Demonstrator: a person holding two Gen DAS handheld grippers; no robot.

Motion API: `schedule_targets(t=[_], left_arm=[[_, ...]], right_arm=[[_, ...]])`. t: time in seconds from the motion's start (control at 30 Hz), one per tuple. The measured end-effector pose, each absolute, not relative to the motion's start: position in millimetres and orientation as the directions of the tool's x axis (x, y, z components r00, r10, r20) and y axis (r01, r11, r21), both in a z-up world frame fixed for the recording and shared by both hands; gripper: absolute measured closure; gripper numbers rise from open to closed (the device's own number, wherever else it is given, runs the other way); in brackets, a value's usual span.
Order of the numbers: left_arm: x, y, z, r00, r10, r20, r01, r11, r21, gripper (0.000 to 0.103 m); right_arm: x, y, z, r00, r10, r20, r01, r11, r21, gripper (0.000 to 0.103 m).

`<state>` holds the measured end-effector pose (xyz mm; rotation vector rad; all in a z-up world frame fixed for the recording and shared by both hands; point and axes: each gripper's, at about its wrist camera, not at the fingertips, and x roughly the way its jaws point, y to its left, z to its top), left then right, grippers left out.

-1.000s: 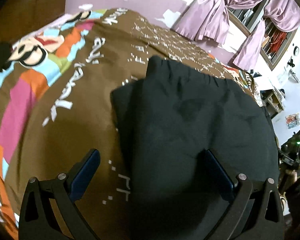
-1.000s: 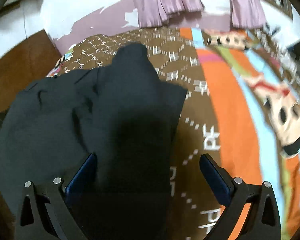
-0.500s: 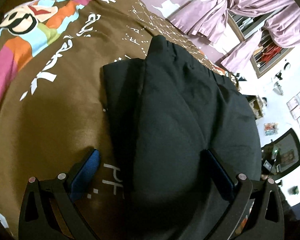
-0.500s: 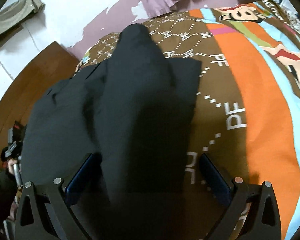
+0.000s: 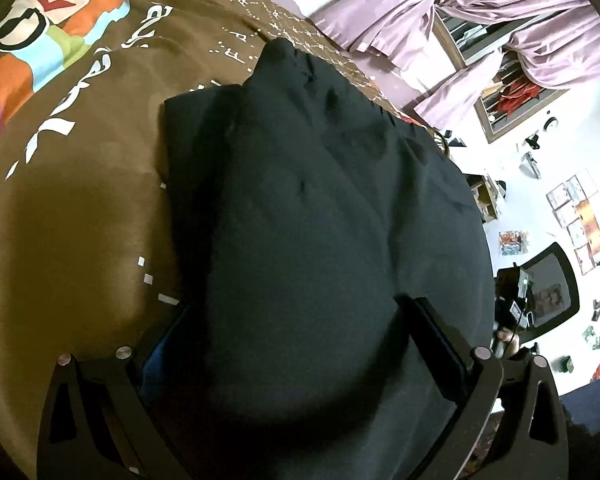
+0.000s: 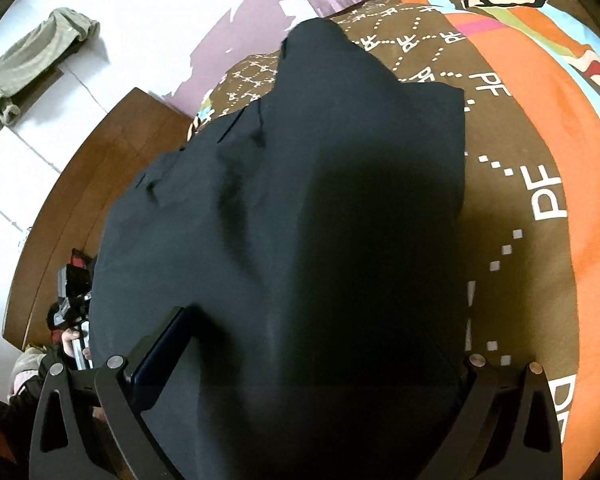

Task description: Fold large clothes

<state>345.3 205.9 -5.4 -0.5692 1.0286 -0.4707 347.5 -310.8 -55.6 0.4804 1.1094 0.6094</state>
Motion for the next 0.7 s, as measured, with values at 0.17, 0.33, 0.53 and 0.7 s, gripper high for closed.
schedule_targets(t=[0.17, 0.33, 0.53, 0.7], left_arm=[[340, 203, 2, 0.463, -0.572, -0.677, 0.065, 0.784, -0.618, 0.027], [330, 188, 20, 0.495, -0.476, -0.727, 0.007, 0.839, -0.544, 0.051], [309, 161, 51, 0.583, -0.382, -0.717, -0.029, 0.872, -0.488, 0.078], [302, 126, 93, 0.633, -0.359, -0.686, 0.022, 0.894, -0.448, 0.083]], right_arm=[[352, -302, -53, 0.336, 0.637, -0.694, -0.216, 0.769, 0.602, 0.021], [348, -301, -46, 0.374, 0.627, -0.683, -0.217, 0.775, 0.593, 0.056], [334, -289, -17, 0.452, 0.634, -0.628, -0.290, 0.770, 0.568, 0.080], [324, -288, 30, 0.529, 0.653, -0.542, -0.370, 0.753, 0.545, 0.085]])
